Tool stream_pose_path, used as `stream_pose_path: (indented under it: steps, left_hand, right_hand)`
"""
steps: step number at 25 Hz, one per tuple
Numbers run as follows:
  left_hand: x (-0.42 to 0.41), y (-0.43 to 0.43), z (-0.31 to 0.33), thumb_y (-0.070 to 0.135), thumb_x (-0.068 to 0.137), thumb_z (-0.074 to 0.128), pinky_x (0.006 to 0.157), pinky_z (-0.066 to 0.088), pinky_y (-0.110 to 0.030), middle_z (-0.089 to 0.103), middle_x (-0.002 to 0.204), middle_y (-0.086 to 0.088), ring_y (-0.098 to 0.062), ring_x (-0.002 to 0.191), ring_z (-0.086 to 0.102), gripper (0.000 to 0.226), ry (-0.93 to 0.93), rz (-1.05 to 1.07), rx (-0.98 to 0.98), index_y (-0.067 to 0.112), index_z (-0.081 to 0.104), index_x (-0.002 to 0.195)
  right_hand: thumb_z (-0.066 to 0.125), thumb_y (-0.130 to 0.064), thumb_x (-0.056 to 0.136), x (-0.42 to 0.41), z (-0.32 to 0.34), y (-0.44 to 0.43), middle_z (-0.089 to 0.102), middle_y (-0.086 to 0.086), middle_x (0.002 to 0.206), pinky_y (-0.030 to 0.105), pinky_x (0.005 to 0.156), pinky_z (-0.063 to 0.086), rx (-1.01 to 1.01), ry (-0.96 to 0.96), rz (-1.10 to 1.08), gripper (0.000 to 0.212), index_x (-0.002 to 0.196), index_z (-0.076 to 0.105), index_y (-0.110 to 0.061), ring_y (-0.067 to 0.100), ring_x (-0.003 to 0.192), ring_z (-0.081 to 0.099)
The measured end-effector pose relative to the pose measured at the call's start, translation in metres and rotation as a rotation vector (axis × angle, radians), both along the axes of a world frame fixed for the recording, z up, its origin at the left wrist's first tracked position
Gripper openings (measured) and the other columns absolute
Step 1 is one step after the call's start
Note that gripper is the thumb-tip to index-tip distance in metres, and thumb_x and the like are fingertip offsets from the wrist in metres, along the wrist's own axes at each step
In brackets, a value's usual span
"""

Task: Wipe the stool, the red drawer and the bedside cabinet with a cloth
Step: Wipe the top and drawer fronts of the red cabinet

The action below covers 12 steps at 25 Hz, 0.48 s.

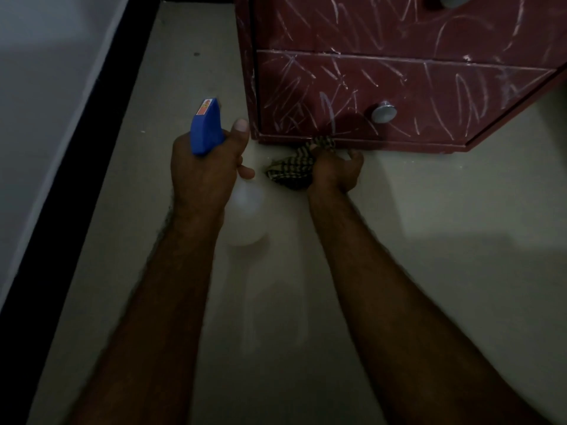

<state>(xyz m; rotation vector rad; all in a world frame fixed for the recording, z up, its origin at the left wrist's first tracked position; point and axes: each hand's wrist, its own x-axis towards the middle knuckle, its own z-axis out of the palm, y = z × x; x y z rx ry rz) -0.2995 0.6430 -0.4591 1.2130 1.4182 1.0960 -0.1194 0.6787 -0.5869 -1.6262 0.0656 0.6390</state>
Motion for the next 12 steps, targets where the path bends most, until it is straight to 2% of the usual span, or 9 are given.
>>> stream_pose_path:
  steps: [4,8,10,12]
  left_hand:
    - [-0.004,-0.001,-0.003,0.040,0.091,0.073,0.075,0.062,-0.053,0.064,0.077,-0.009,-0.030,0.068,0.073,0.026,-0.007,0.014,-0.014,0.020,0.060,0.081]
    - [-0.005,0.002,-0.001,0.041,0.090,0.074,0.073,0.063,-0.053,0.064,0.078,-0.011,-0.031,0.067,0.073,0.027,-0.019,0.020,-0.009,0.019,0.060,0.081]
    - [-0.004,0.004,0.000,0.040,0.091,0.074,0.071,0.063,-0.051,0.064,0.079,-0.013,-0.033,0.069,0.073,0.027,-0.029,0.023,-0.004,0.019,0.060,0.080]
    - [-0.003,0.004,0.001,0.039,0.091,0.074,0.068,0.064,-0.046,0.064,0.078,-0.012,-0.034,0.070,0.073,0.027,-0.031,0.025,-0.002,0.019,0.060,0.080]
  right_hand:
    - [0.096,-0.017,0.059,-0.003,0.001,0.001,0.070,0.003,0.112,0.045,0.085,0.064,0.026,0.029,-0.019,0.089,0.138,0.055,-0.020,0.025,0.096,0.072]
    - [0.092,-0.009,0.069,0.007,0.002,-0.001,0.069,0.008,0.118,0.043,0.083,0.065,0.066,0.076,-0.083,0.084,0.143,0.053,-0.018,0.024,0.095,0.071]
    - [0.092,-0.012,0.070,-0.002,0.004,0.000,0.069,0.005,0.114,0.041,0.085,0.064,0.045,0.063,-0.019,0.082,0.142,0.054,-0.017,0.024,0.097,0.070]
    - [0.094,-0.014,0.069,-0.010,0.004,0.003,0.065,-0.005,0.102,0.040,0.089,0.063,0.042,0.060,0.058,0.081,0.140,0.055,-0.017,0.022,0.098,0.069]
